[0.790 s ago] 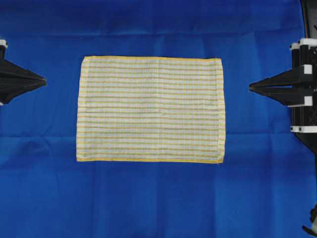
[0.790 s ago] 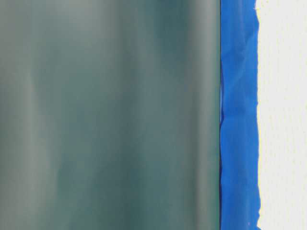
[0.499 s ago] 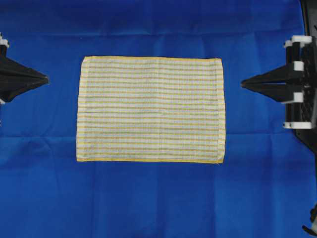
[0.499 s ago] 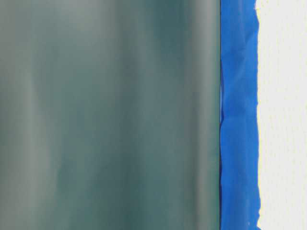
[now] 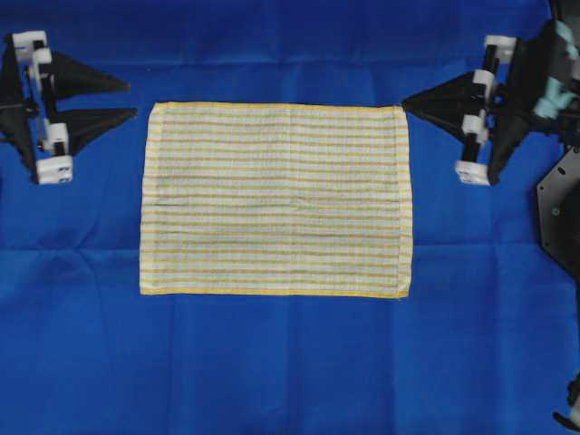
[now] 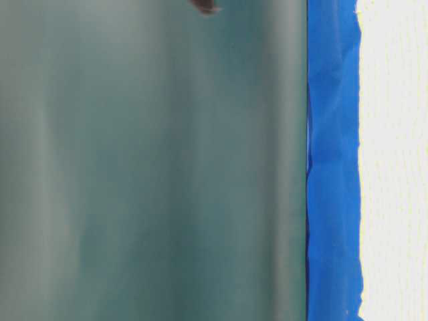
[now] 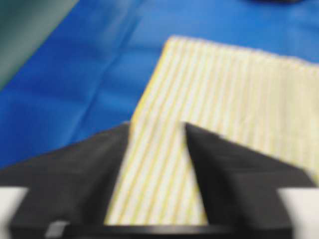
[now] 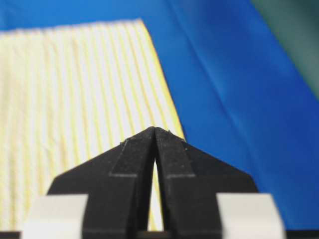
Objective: Fold the yellow towel.
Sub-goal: 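Move both grippers to the towel's top corners and grasp them, then lift the top corners and fold them down toward the bottom edge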
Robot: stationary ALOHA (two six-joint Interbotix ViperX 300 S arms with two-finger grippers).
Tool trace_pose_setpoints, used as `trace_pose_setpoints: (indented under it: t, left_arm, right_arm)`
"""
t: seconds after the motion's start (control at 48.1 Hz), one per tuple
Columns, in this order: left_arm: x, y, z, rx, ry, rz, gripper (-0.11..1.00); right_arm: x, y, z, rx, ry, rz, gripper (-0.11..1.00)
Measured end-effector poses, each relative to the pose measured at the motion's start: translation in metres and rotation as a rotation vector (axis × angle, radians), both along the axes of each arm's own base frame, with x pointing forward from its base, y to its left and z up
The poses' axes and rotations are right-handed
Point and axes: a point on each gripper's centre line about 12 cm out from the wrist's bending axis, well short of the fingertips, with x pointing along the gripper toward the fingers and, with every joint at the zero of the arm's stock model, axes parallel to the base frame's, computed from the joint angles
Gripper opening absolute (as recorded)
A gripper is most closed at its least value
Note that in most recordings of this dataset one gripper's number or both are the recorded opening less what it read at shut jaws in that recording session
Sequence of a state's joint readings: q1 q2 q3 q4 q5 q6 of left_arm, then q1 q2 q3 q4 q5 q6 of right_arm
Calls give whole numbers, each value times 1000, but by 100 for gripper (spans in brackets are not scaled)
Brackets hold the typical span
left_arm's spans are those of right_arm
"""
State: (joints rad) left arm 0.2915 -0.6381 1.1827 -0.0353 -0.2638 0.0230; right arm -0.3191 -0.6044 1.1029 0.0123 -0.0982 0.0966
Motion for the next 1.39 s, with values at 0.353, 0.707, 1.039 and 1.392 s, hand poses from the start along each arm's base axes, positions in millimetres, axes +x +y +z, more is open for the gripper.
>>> trace_pose_setpoints:
  t: [0.353, 0.707, 1.039, 1.392]
  left_arm:
    - [14, 36, -64, -48, 190, 108, 78]
    - [22, 61, -112, -95, 306, 174, 77]
    - [22, 68, -142, -136, 395, 195, 52]
    - [23, 68, -146, -148, 421, 193, 4]
  right_arm:
    - [1, -46, -65, 116, 234, -170, 72]
    - [3, -61, -108, 167, 334, -215, 67]
    - [9, -65, -131, 191, 391, -216, 55]
    - [12, -67, -132, 179, 384, -209, 4]
